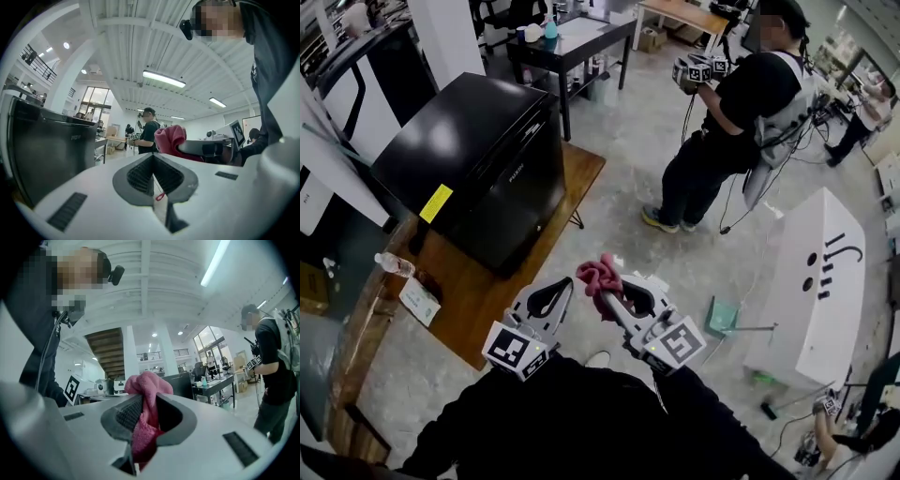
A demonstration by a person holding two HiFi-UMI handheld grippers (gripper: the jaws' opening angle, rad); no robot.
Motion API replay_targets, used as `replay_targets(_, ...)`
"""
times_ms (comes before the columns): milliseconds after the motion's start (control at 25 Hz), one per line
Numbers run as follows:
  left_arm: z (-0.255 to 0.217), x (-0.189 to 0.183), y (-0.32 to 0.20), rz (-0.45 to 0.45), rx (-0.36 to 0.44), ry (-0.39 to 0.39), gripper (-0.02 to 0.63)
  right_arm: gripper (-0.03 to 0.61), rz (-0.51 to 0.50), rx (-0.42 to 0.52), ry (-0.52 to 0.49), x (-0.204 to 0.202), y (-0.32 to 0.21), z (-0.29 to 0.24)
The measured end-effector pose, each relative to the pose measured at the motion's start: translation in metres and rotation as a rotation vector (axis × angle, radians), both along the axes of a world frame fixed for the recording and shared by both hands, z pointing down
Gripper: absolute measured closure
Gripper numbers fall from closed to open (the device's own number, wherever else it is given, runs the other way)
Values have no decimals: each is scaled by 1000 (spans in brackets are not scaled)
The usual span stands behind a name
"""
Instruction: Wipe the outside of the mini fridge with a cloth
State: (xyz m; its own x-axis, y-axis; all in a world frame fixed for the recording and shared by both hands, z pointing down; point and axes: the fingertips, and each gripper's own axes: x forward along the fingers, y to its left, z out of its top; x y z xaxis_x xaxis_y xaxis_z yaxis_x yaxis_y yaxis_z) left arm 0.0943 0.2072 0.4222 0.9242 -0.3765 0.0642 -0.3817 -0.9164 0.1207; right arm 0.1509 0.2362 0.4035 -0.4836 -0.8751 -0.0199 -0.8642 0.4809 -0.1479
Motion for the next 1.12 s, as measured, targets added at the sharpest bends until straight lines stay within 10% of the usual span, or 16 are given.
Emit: replay_targets(1120, -33, 179, -299, -34, 6, 52, 607, 502, -112, -56, -80, 169, -314, -30)
